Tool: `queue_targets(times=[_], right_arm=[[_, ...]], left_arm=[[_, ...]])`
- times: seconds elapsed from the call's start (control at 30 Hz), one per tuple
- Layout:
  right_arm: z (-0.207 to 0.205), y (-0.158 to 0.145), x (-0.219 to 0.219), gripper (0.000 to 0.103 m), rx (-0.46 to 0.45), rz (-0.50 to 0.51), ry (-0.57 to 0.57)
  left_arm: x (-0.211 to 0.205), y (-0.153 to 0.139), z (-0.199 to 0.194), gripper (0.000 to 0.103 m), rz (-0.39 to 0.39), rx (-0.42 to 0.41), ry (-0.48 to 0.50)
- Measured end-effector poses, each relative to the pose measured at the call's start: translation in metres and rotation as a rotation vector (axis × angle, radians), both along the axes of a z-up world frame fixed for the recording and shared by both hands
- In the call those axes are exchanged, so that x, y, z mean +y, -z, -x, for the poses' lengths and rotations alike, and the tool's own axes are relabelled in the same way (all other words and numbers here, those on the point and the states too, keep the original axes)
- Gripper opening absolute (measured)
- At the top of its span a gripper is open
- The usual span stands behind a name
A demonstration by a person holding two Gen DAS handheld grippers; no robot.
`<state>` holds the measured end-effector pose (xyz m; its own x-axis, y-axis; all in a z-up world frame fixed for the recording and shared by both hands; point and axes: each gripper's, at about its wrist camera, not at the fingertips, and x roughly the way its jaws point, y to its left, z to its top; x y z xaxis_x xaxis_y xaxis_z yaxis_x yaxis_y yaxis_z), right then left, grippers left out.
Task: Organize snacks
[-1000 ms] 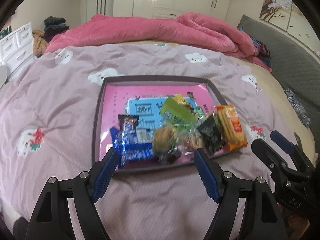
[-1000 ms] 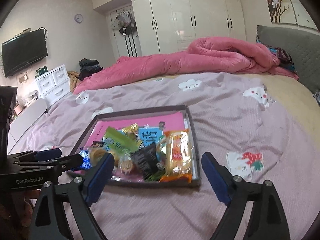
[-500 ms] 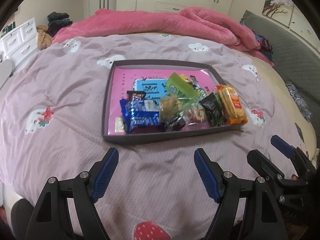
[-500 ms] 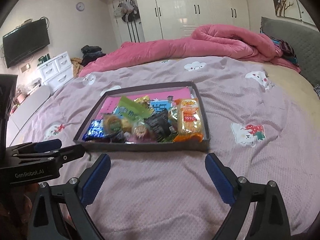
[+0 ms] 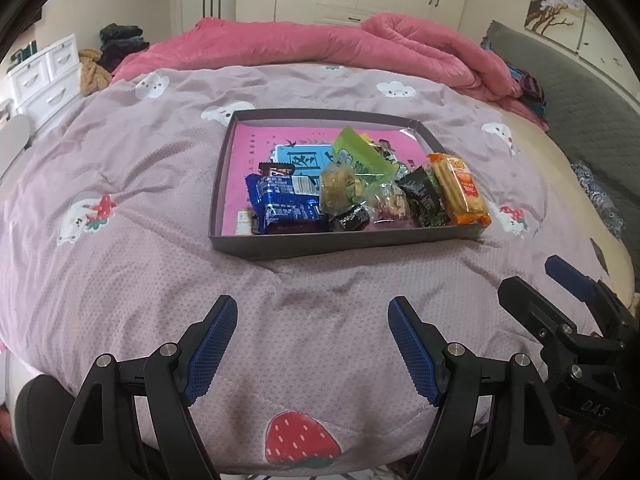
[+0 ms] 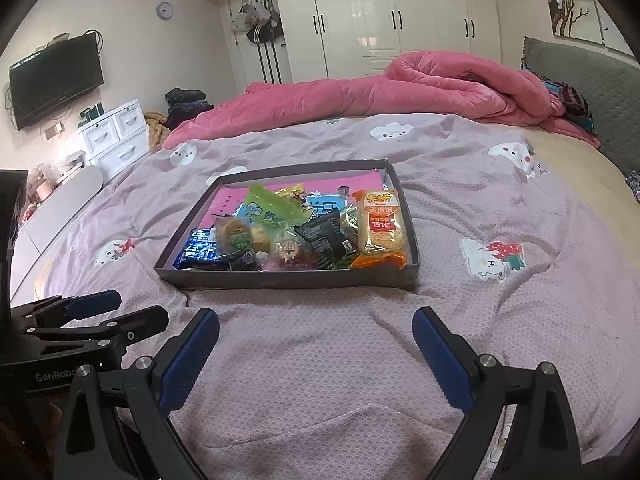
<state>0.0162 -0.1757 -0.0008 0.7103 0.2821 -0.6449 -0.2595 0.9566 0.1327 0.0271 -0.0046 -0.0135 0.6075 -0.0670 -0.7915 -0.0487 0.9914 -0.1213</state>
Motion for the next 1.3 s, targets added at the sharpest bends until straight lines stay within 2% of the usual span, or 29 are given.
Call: queue_targets(times=[1.3], right_arm=[[-0.0049, 0.0069, -0.0037, 0.099, 0.029, -0.002, 0.005]], left_arm=[[0.0001, -0.0017, 0.0004, 0.079, -0.025, 0.002, -0.020]])
